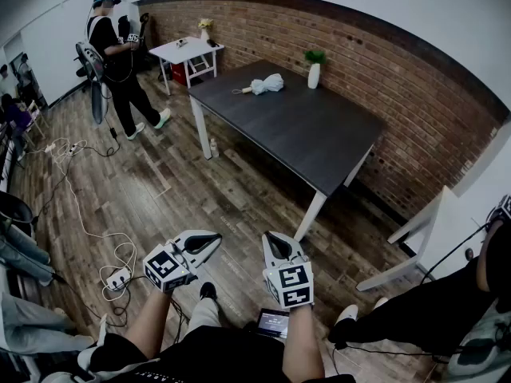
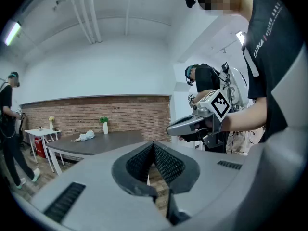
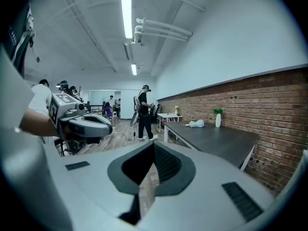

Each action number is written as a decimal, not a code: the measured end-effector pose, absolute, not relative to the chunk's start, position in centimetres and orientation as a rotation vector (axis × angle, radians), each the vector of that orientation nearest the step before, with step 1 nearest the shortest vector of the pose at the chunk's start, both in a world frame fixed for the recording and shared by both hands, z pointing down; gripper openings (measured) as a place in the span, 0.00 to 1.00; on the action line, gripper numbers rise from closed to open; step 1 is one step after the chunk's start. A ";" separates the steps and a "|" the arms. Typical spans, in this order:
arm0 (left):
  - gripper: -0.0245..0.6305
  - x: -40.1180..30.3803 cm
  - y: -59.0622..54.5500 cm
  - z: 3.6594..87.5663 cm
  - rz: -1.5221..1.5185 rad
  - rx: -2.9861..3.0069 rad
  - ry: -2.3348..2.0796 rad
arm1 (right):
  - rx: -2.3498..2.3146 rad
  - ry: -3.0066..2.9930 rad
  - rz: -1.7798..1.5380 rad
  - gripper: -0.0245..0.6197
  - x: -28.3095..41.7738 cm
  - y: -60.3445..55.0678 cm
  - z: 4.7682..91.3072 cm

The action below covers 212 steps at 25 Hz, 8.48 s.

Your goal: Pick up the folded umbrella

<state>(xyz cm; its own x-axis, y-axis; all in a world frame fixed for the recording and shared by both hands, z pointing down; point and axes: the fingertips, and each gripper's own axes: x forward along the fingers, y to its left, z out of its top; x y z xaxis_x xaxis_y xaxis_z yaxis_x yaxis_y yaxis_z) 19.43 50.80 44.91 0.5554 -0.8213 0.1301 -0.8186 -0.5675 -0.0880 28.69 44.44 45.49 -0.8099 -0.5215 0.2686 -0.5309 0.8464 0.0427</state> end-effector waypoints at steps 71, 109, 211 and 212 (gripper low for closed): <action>0.04 4.5 29.0 36.1 0.090 -2.889 1.360 | 0.961 -2.675 0.170 0.05 9.5 24.7 37.6; 0.04 -9.0 2.3 38.7 -0.045 -2.913 1.435 | 0.888 -2.739 0.311 0.05 -3.4 -3.7 39.5; 0.04 -15.2 -40.5 43.9 -0.061 -3.196 1.047 | 1.073 -2.683 0.541 0.05 -8.7 -43.2 43.3; 0.04 -15.0 -40.6 44.1 -0.069 -3.195 1.069 | 1.065 -2.688 0.546 0.05 -8.4 -43.3 43.4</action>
